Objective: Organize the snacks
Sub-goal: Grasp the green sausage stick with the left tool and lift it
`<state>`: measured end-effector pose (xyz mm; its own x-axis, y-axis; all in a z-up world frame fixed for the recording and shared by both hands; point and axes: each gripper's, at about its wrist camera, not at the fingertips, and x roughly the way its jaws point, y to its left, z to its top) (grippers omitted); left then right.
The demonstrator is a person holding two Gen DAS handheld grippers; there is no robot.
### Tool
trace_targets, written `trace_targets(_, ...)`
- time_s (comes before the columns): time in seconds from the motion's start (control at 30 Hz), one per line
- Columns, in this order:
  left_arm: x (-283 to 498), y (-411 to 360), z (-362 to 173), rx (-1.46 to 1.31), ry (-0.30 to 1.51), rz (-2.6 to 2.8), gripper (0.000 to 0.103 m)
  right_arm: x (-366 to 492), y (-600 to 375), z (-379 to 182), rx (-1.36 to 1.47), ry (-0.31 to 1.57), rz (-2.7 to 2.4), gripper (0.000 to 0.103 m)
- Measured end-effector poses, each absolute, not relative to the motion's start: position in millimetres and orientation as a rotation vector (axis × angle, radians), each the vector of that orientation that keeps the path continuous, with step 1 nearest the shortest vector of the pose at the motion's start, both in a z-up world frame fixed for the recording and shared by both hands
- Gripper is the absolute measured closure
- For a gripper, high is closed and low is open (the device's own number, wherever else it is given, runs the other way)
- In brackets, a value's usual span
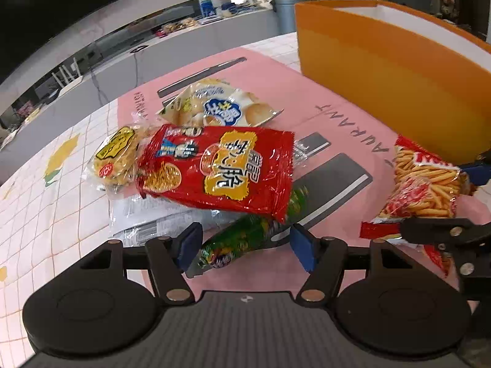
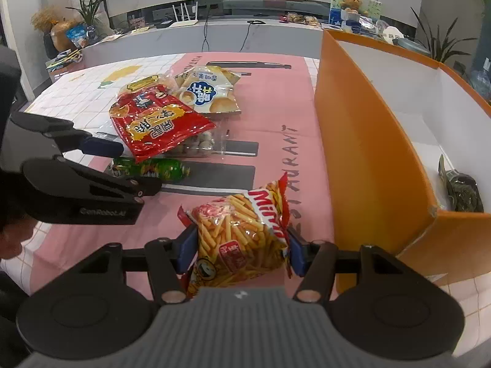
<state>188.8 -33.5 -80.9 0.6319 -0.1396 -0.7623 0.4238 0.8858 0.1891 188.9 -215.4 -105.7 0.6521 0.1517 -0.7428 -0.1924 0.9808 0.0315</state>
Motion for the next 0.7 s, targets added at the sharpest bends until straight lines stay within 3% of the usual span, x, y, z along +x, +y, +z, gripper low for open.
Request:
trace_targets(0.07,190.0,-31.6,-80.3,0.335,0.839,-0.327,0.036,188.9,-214.9,-106.4,-0.055,0.835,0.193,0.045)
trace_targets(0.13,190.9,-29.4,-78.8,0.3,0.865,-0.324,0.057,188.4,-213.9,-106.3,-0.059,0.833,0.193,0.045)
trace_targets(0.33,183.0,-28.3,-75.8,0.285,0.903,-0.305,0.064,188.0,-212.2,-106.0,-0.067,0.827,0.189,0.045)
trace_targets(0.7,170.1,-7.9,-64.3,0.123,0.949,-0.239,0.068,184.5,-210.4,-99.2,-0.072,0.799,0.189,0.047)
